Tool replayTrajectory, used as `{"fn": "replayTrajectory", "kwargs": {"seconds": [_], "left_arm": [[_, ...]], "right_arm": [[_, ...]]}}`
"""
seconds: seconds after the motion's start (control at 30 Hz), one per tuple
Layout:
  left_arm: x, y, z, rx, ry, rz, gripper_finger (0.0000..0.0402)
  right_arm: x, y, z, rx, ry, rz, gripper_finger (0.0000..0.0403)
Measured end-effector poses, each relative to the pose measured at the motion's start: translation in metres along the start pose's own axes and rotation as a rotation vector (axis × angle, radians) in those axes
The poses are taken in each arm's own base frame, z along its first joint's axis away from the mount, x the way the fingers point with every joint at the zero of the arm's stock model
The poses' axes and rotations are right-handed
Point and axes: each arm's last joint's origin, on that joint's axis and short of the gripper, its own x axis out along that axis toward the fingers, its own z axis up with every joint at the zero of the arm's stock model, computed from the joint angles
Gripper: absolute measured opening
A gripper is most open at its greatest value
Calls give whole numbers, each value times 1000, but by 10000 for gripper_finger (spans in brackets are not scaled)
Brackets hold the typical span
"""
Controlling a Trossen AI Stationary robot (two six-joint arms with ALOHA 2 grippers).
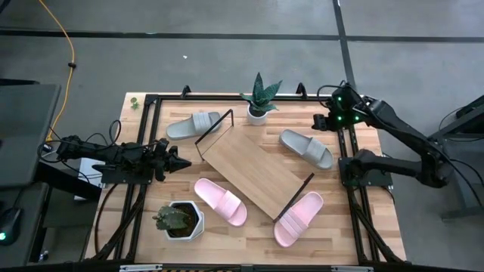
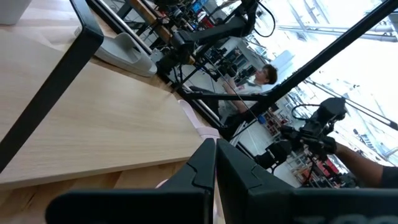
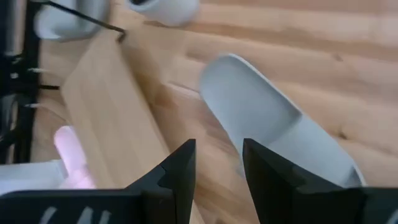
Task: Pick and place slides into the shelf
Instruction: Put the left gray slide on the shelf
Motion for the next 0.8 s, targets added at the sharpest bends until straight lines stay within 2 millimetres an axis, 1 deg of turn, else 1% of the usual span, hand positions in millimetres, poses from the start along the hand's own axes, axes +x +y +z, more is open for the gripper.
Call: {"fn": "replayTrajectory", "kwargs": {"seconds": [0.1,0.27,0.63,0.8], "left_arm": [[0,0,0,-3,0,0,3],[0,0,0,-6,0,0,3],[0,1,2,-6,-45,32,3],[0,0,5,-81,-123,52,3]], "right_arm": [[2,-5,-4,9,76,-48,124],[4,-10,-9,-48,163,-99,124],[6,-10,-10,-98,191,-92,124],[7,-6,-9,-118,169,-71,124]]}}
